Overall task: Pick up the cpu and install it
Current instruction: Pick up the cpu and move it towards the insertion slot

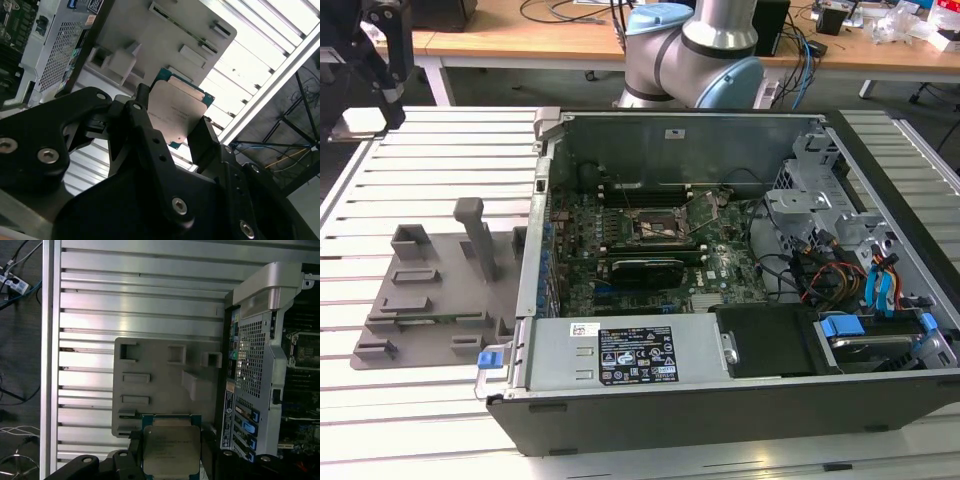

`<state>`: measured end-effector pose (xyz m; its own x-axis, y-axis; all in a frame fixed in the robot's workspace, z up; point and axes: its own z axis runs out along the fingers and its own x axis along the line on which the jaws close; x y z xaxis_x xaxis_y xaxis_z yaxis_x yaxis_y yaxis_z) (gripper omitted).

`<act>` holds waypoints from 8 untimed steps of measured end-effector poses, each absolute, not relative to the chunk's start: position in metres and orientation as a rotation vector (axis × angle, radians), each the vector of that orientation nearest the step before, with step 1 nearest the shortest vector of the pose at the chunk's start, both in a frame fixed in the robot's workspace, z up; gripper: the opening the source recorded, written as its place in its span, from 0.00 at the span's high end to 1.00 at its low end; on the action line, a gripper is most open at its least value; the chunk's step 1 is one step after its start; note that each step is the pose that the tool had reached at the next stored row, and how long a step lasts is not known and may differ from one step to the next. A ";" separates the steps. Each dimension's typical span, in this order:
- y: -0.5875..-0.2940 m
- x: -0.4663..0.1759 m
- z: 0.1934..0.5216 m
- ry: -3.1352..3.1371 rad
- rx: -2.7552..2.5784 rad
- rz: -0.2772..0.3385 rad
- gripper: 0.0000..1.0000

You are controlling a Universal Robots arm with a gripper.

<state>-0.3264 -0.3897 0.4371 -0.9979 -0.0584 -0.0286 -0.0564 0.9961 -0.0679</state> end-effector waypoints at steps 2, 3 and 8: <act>-0.390 -0.326 0.437 3.108 -0.090 -0.104 0.45; -0.390 -0.325 0.436 3.108 -0.090 -0.104 0.45; -0.390 -0.322 0.435 3.108 -0.090 -0.104 0.45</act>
<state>-0.3217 -0.3896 0.4349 -0.9979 -0.0586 -0.0285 -0.0566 0.9961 -0.0680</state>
